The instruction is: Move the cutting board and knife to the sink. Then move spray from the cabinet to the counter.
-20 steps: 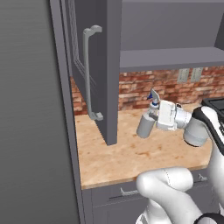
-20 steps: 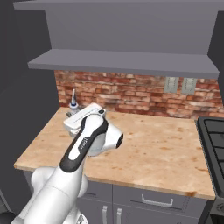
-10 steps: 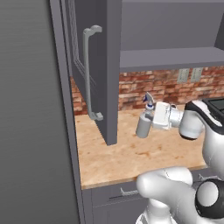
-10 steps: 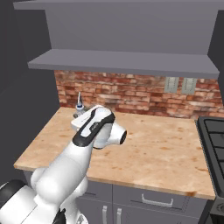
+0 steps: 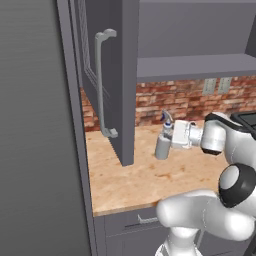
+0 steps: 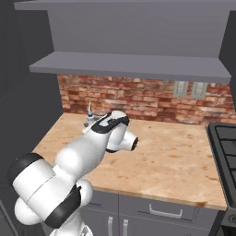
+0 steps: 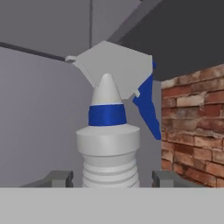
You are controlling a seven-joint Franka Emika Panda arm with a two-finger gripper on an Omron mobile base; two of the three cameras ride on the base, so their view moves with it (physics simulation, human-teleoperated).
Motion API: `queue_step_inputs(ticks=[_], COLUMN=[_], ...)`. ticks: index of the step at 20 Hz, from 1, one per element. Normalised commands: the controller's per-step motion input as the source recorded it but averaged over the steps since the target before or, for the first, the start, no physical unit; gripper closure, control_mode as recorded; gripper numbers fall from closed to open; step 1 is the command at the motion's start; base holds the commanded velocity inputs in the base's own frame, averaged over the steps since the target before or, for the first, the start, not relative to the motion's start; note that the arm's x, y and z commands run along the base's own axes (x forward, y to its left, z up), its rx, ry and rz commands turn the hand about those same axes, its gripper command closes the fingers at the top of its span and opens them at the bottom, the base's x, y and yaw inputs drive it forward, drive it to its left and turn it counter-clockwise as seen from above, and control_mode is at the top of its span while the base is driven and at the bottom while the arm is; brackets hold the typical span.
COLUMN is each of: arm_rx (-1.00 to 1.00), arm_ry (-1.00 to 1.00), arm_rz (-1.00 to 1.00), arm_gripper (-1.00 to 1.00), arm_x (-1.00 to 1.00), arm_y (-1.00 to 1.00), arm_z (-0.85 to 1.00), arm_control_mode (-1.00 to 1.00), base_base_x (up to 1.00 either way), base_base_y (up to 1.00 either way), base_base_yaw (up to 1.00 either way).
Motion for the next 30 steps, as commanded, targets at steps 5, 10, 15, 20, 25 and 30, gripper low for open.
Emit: queue_step_inputs(ticks=[5, 10, 15, 20, 25, 30], arm_rx=[0.00, 0.00, 0.00, 0.00, 0.00, 0.00], arm_ry=[0.01, 0.00, 0.00, 0.00, 0.00, 0.00], arm_rz=[0.03, 0.01, 0.00, 0.00, 0.00, 0.00], arm_gripper=[1.00, 1.00, 1.00, 1.00, 1.00, 1.00], arm_x=[0.24, 0.16, 0.13, 0.12, 0.15, 0.06], arm_y=[-0.09, -0.05, -0.03, -0.01, -0.01, 0.00], arm_z=[-0.43, -0.41, -0.35, -0.32, -0.29, -0.28], arm_control_mode=[-1.00, -1.00, -1.00, -1.00, -1.00, -1.00], base_base_x=[0.00, 0.00, 0.00, 0.00, 0.00, 0.00], base_base_y=[0.00, 0.00, 0.00, 0.00, 0.00, 0.00], base_base_yaw=[0.00, 0.00, 0.00, 0.00, 0.00, 0.00])
